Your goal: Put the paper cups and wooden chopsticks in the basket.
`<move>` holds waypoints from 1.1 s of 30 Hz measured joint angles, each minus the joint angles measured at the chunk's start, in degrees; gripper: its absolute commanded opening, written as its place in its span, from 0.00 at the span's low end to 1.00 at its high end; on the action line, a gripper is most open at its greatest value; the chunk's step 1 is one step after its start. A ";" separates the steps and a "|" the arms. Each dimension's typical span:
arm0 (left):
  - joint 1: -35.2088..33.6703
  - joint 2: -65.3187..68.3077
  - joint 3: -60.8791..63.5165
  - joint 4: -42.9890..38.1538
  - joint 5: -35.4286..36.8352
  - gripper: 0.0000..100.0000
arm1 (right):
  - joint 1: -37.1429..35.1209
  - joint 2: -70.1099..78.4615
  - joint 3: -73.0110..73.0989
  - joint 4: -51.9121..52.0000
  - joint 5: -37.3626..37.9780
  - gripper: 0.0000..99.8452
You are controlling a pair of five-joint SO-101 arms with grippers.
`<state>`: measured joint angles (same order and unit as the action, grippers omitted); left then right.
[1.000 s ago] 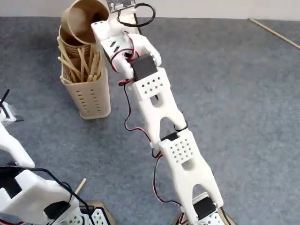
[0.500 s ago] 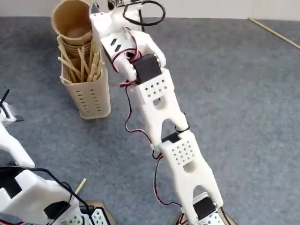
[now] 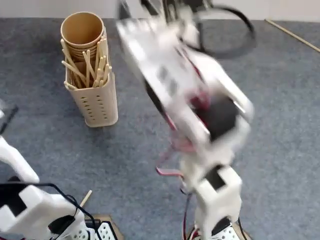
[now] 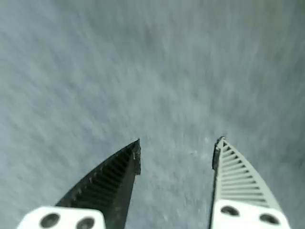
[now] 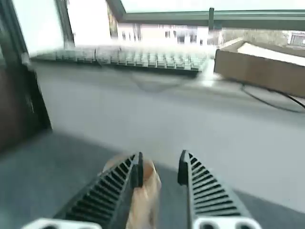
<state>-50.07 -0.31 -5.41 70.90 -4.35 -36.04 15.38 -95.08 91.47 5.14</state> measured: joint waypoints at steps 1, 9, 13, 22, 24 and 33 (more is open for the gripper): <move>0.44 -1.76 -2.02 0.00 0.00 0.26 | 1.14 -1.85 0.00 4.13 2.02 0.13; 11.25 -18.11 -14.42 1.32 0.00 0.26 | 27.16 -15.12 21.36 8.88 4.75 0.13; 16.44 -29.27 -19.16 12.48 0.00 0.26 | 34.99 -27.69 46.95 8.88 8.53 0.13; 22.86 -55.65 -2.02 30.95 0.00 0.21 | 44.66 -66.11 109.80 -1.41 15.56 0.00; 22.95 -61.98 7.91 30.95 0.00 0.16 | 45.01 -75.87 125.71 -8.62 15.56 0.00; 23.03 -90.99 52.57 24.53 -8.97 0.10 | 44.92 -113.32 181.27 -24.09 15.56 0.00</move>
<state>-27.03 -91.30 47.16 95.43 -13.32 8.88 -97.93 86.20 67.38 20.70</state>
